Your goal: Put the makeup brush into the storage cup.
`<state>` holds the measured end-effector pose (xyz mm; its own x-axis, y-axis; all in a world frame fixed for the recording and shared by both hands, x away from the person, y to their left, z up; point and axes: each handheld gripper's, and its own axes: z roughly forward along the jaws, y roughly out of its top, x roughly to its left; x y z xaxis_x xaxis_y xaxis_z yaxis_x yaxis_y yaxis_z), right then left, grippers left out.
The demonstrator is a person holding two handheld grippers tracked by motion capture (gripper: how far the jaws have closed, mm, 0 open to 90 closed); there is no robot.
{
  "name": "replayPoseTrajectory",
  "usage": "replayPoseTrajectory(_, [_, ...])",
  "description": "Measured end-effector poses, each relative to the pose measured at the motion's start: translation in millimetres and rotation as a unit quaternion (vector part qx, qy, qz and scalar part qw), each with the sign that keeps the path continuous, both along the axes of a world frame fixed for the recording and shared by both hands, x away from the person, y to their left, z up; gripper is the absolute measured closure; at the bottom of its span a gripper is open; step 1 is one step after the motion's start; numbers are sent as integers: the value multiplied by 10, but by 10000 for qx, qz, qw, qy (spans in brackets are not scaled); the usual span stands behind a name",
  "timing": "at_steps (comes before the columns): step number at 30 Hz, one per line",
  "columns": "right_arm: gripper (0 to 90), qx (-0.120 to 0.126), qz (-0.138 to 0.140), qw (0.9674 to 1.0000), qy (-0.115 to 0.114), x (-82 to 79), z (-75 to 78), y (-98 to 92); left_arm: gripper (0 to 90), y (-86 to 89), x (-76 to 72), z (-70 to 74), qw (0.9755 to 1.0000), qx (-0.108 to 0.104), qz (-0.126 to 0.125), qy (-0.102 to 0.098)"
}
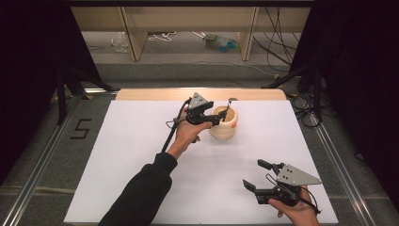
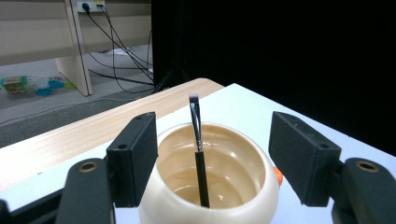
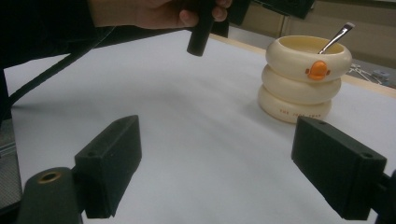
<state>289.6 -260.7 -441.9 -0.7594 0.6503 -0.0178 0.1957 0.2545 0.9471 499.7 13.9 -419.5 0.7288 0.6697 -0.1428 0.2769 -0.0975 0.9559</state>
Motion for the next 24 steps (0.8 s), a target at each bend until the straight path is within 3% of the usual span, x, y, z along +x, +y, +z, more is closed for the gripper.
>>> replayPoseTrajectory(24, [172,4,-3,10000,8,-2,-2,2,297,310,-229,-42,9998,-76,-179,11])
